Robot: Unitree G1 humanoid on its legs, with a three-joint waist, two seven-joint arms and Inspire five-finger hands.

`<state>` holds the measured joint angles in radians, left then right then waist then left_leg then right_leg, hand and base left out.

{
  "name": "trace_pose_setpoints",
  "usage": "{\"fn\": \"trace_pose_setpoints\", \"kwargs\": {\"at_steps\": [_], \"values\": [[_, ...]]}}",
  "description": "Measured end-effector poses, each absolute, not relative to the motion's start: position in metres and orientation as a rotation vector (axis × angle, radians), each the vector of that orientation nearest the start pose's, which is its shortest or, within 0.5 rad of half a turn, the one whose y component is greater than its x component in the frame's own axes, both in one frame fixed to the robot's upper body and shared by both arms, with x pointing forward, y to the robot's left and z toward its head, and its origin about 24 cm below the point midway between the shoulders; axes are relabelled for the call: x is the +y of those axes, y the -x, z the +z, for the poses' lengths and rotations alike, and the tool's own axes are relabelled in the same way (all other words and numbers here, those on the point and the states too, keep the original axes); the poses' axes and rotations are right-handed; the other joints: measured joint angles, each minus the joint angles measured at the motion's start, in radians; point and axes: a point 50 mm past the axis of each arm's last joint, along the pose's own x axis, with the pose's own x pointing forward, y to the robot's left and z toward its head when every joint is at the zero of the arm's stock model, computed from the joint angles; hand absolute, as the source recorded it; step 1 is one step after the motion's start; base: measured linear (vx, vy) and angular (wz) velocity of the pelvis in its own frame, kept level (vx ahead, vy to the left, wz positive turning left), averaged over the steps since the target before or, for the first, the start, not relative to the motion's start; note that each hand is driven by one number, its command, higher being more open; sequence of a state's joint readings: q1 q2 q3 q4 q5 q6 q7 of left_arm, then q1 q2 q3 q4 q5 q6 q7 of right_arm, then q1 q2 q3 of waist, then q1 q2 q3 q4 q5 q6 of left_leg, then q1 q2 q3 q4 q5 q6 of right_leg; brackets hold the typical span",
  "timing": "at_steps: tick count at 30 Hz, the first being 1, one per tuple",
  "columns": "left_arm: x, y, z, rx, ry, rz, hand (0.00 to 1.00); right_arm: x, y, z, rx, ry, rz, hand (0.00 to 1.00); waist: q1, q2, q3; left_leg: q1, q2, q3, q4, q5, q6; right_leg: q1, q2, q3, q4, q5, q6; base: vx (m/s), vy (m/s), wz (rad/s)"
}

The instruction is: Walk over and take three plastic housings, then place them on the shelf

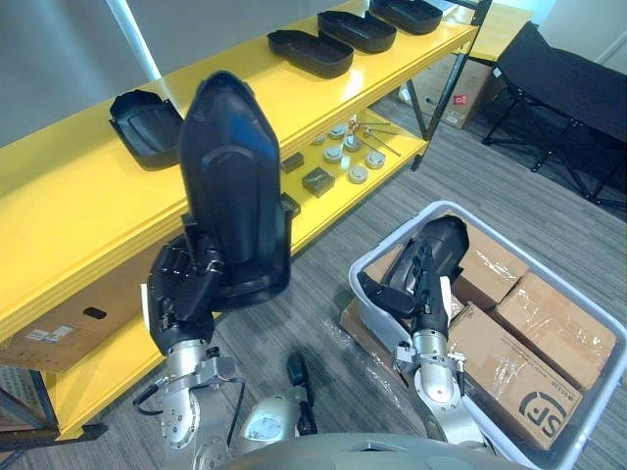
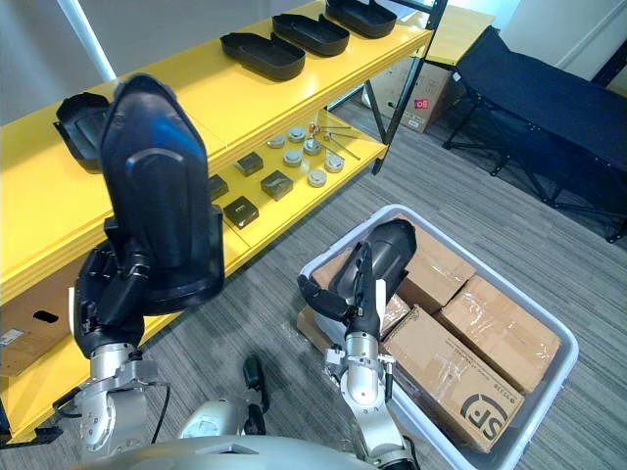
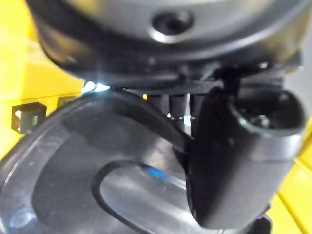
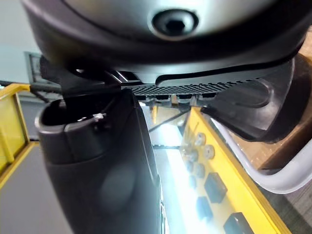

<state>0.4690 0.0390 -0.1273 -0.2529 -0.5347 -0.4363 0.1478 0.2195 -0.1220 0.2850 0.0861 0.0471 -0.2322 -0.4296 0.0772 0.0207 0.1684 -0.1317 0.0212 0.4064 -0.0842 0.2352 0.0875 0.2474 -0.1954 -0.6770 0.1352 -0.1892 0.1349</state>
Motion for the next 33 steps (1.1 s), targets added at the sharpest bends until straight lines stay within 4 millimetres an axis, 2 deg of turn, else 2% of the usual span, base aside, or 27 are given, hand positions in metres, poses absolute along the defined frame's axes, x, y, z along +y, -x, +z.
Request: {"fn": "trace_pose_setpoints", "kwargs": {"at_steps": [4, 6, 7, 8, 9, 10, 11, 13, 14, 16, 18, 19, 20, 21, 22, 23, 24, 25, 27, 29, 31, 33], "values": [[0.169, -0.155, 0.035, -0.129, 0.542, 0.312, 0.0, -0.122, -0.204, 0.0, 0.049, 0.031, -0.042, 1.0, 0.001, 0.001, 0.002, -0.012, 0.031, -0.011, 0.028, 0.022, -0.002, -0.013, 0.021, 0.04, 0.003, -0.003, -0.005, -0.05, -0.01, -0.03], [0.169, -0.154, 0.032, -0.115, 0.544, 0.327, 0.0, -0.11, -0.207, 0.003, 0.035, 0.029, 0.064, 1.0, 0.003, 0.006, 0.005, -0.044, 0.061, -0.034, 0.088, 0.012, -0.021, -0.018, 0.035, 0.044, 0.01, -0.008, -0.013, -0.1, -0.031, 0.03], [0.169, -0.153, 0.03, -0.105, 0.545, 0.334, 0.0, -0.106, -0.208, 0.005, 0.027, 0.04, 0.119, 1.0, 0.005, 0.015, 0.01, -0.054, 0.079, -0.046, 0.109, 0.016, -0.029, -0.021, 0.047, 0.039, 0.033, -0.019, -0.028, -0.1, -0.036, 0.11], [0.169, -0.153, 0.029, -0.101, 0.551, 0.333, 0.0, -0.104, -0.207, 0.005, 0.024, 0.045, 0.142, 1.0, 0.006, 0.022, 0.014, -0.059, 0.078, -0.058, 0.114, 0.021, -0.04, -0.022, 0.052, 0.03, 0.048, -0.027, -0.036, -0.21, 0.0, 0.55], [0.164, -0.157, 0.023, -0.077, 0.584, 0.302, 0.0, -0.102, -0.205, 0.004, 0.029, 0.049, 0.165, 1.0, 0.005, 0.017, 0.024, -0.078, 0.081, -0.062, 0.139, -0.082, -0.084, -0.028, 0.029, -0.028, 0.083, -0.042, -0.041, -0.18, 0.013, 0.54], [0.163, -0.158, 0.022, -0.071, 0.585, 0.299, 0.0, -0.102, -0.205, 0.004, 0.03, 0.051, 0.168, 1.0, 0.011, 0.013, 0.027, -0.085, 0.08, -0.05, 0.157, -0.101, -0.072, -0.03, 0.02, -0.031, 0.086, -0.042, -0.041, -0.18, 0.0, 0.45], [0.161, -0.157, 0.016, -0.044, 0.581, 0.295, 0.0, -0.103, -0.205, 0.004, 0.027, 0.061, 0.177, 1.0, 0.028, 0.007, 0.033, -0.096, 0.09, -0.021, 0.244, -0.141, -0.043, -0.042, -0.003, -0.03, 0.092, -0.037, -0.04, -0.07, -0.043, 0.13], [0.16, -0.155, 0.012, -0.017, 0.573, 0.295, 0.0, -0.104, -0.205, 0.003, 0.029, 0.063, 0.168, 1.0, 0.027, 0.012, 0.03, -0.093, 0.12, -0.022, 0.341, -0.175, -0.068, -0.047, -0.012, -0.048, 0.088, -0.023, -0.035, -0.05, 0.004, 0.26], [0.158, -0.154, 0.011, -0.007, 0.574, 0.276, 0.0, -0.104, -0.207, 0.005, 0.019, 0.064, 0.144, 1.0, 0.025, 0.028, 0.021, -0.081, 0.128, -0.033, 0.341, -0.221, -0.091, -0.049, -0.013, -0.058, 0.088, -0.009, -0.03, 0.0, 0.1, 0.29], [0.155, -0.157, 0.011, 0.004, 0.561, 0.231, 0.0, -0.103, -0.216, 0.012, -0.01, 0.053, 0.111, 1.0, 0.034, 0.041, 0.022, -0.083, 0.106, -0.027, 0.326, -0.215, -0.078, -0.054, -0.028, -0.064, 0.079, 0.014, -0.019, 0.0, 0.155, 0.23], [0.156, -0.16, 0.012, 0.008, 0.55, 0.219, 0.0, -0.102, -0.218, 0.014, -0.022, 0.043, 0.084, 1.0, 0.032, 0.03, 0.019, -0.08, 0.056, -0.056, 0.271, -0.202, -0.057, -0.055, -0.036, -0.064, 0.074, 0.029, -0.014, 0.0, 0.153, 0.48], [0.157, -0.161, 0.011, 0.021, 0.537, 0.198, 0.0, -0.102, -0.218, 0.015, -0.023, 0.039, 0.065, 1.0, 0.025, 0.027, 0.019, -0.075, 0.019, -0.087, 0.226, -0.186, -0.05, -0.066, -0.051, -0.016, 0.092, 0.023, -0.035, 0.0, 0.19, 0.94], [0.157, -0.164, 0.013, 0.019, 0.528, 0.177, 0.0, -0.104, -0.217, 0.014, -0.02, 0.04, 0.049, 1.0, 0.015, 0.03, 0.02, -0.069, -0.018, -0.13, 0.177, -0.172, -0.056, -0.091, -0.058, 0.061, 0.115, 0.002, -0.071, -0.01, 0.206, 1.07], [0.156, -0.165, 0.013, 0.016, 0.525, 0.165, 0.0, -0.105, -0.217, 0.014, -0.021, 0.041, 0.041, 1.0, 0.008, 0.032, 0.019, -0.068, -0.037, -0.152, 0.147, -0.166, -0.065, -0.093, -0.056, 0.089, 0.116, -0.01, -0.085, -0.03, 0.173, 1.34], [0.156, -0.168, 0.015, 0.007, 0.517, 0.143, 0.0, -0.108, -0.216, 0.015, -0.029, 0.053, 0.033, 1.0, -0.004, 0.044, 0.021, -0.065, -0.06, -0.17, 0.084, -0.18, -0.089, -0.102, -0.037, 0.099, 0.097, -0.012, -0.089, -0.06, 0.129, 1.4], [0.161, -0.171, 0.02, -0.019, 0.491, 0.124, 0.0, -0.103, -0.216, 0.016, -0.033, 0.04, 0.031, 1.0, -0.012, -0.008, 0.027, -0.113, -0.086, -0.141, 0.203, -0.233, -0.059, -0.133, -0.084, 0.105, 0.065, -0.033, -0.117, -0.07, 0.106, 1.25], [0.162, -0.17, 0.019, -0.025, 0.489, 0.127, 0.0, -0.103, -0.216, 0.018, -0.049, 0.059, 0.036, 1.0, -0.005, 0.001, 0.032, -0.152, -0.051, -0.153, 0.356, -0.23, 0.004, -0.135, -0.08, 0.101, 0.097, -0.04, -0.034, -0.07, 0.071, 0.64], [0.161, -0.171, 0.014, -0.001, 0.495, 0.131, 0.0, -0.107, -0.216, 0.017, -0.054, 0.101, 0.03, 1.0, 0.012, 0.036, 0.057, -0.138, -0.028, -0.182, 0.385, -0.305, -0.033, -0.126, -0.066, 0.113, 0.116, -0.042, -0.025, -0.07, 0.075, 0.11], [0.163, -0.163, 0.005, 0.043, 0.501, 0.161, 0.0, -0.107, -0.211, 0.012, -0.031, 0.115, 0.046, 1.0, 0.02, 0.036, 0.058, -0.105, -0.055, -0.184, 0.3, -0.256, -0.024, -0.125, -0.067, 0.131, 0.082, -0.039, -0.021, -0.06, 0.065, 0.13], [0.159, -0.155, 0.001, 0.076, 0.502, 0.156, 0.0, -0.113, -0.206, 0.008, -0.007, 0.116, 0.032, 1.0, 0.014, 0.036, 0.058, -0.086, -0.081, -0.213, 0.221, -0.205, -0.023, -0.119, -0.062, 0.124, 0.056, -0.016, -0.001, -0.04, 0.001, 0.39], [0.158, -0.152, -0.001, 0.088, 0.501, 0.144, 0.0, -0.117, -0.204, 0.006, 0.003, 0.121, 0.018, 1.0, 0.007, 0.035, 0.059, -0.079, -0.088, -0.229, 0.186, -0.176, -0.023, -0.109, -0.055, 0.096, 0.054, -0.004, 0.019, -0.02, -0.033, 0.34], [0.154, -0.153, -0.001, 0.086, 0.5, 0.116, 0.0, -0.12, -0.202, 0.004, 0.008, 0.119, -0.005, 1.0, 0.001, 0.032, 0.06, -0.065, -0.092, -0.253, 0.124, -0.128, -0.03, -0.11, -0.047, 0.077, 0.059, 0.001, 0.023, -0.07, -0.047, 0.34]]}}
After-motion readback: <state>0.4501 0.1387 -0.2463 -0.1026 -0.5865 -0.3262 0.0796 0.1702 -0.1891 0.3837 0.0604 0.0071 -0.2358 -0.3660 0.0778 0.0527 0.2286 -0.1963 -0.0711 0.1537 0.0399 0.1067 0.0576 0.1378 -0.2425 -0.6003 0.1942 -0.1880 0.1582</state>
